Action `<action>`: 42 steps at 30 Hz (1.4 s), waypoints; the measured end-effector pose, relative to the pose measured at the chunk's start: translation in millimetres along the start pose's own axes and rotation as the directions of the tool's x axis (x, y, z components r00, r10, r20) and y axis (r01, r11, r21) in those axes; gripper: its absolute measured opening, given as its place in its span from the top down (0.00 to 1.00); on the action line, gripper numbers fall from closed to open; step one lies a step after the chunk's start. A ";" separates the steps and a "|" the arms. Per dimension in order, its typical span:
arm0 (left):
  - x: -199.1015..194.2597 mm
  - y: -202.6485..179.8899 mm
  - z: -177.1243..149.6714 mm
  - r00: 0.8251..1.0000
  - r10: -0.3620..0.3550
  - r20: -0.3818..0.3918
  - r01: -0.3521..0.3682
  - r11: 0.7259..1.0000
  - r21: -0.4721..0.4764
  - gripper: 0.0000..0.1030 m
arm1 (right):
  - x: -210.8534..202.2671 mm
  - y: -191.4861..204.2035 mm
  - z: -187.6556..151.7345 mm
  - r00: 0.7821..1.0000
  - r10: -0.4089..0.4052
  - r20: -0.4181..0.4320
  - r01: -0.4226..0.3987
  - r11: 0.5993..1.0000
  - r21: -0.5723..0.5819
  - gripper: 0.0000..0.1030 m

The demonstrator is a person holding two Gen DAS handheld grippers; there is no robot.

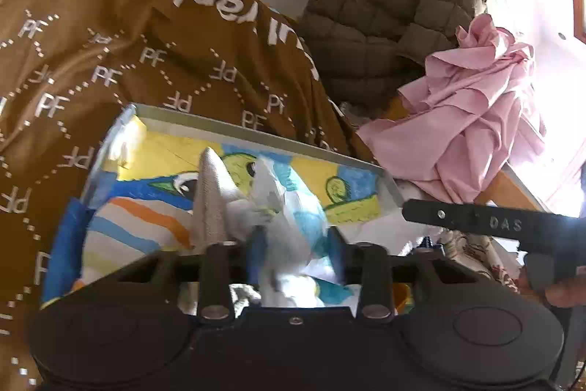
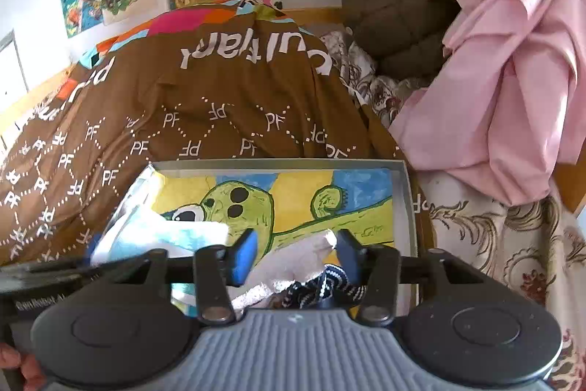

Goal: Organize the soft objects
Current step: 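Carry the mask packet and plastic glove into the grey tray and open both tools, then lift both open tools back away from the tray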

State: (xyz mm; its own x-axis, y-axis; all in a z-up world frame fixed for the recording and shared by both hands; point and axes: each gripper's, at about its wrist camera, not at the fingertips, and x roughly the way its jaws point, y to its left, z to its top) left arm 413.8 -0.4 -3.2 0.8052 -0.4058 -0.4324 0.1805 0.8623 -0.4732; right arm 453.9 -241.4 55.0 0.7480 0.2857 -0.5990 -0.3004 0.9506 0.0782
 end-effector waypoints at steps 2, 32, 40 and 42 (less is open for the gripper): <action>-2.4 -0.2 0.4 1.000 0.008 0.001 -0.008 1.000 -0.007 0.51 | -3.8 3.0 -2.1 1.000 -0.006 0.008 0.006 1.000 -0.014 0.41; -122.0 -51.4 -24.2 0.975 0.106 0.194 -0.128 0.986 0.105 0.01 | -130.4 26.1 -49.6 0.987 0.006 0.160 -0.002 1.000 -0.023 0.02; -160.4 -63.5 -45.2 0.969 0.135 0.208 -0.168 0.974 0.149 0.01 | -166.9 39.0 -74.4 0.984 -0.002 0.180 0.009 0.999 -0.037 0.00; -170.8 -64.7 -54.6 0.966 0.142 0.218 -0.175 0.974 0.142 0.01 | -177.3 44.3 -84.2 0.981 -0.008 0.193 0.015 0.999 -0.036 0.00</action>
State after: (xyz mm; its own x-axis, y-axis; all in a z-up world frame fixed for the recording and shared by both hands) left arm 233.7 -3.4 59.4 0.9264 -0.2036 -0.3169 0.1153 0.9542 -0.2760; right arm 258.1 -260.2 97.6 0.8503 0.2965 -0.4348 -0.3107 0.9497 0.0401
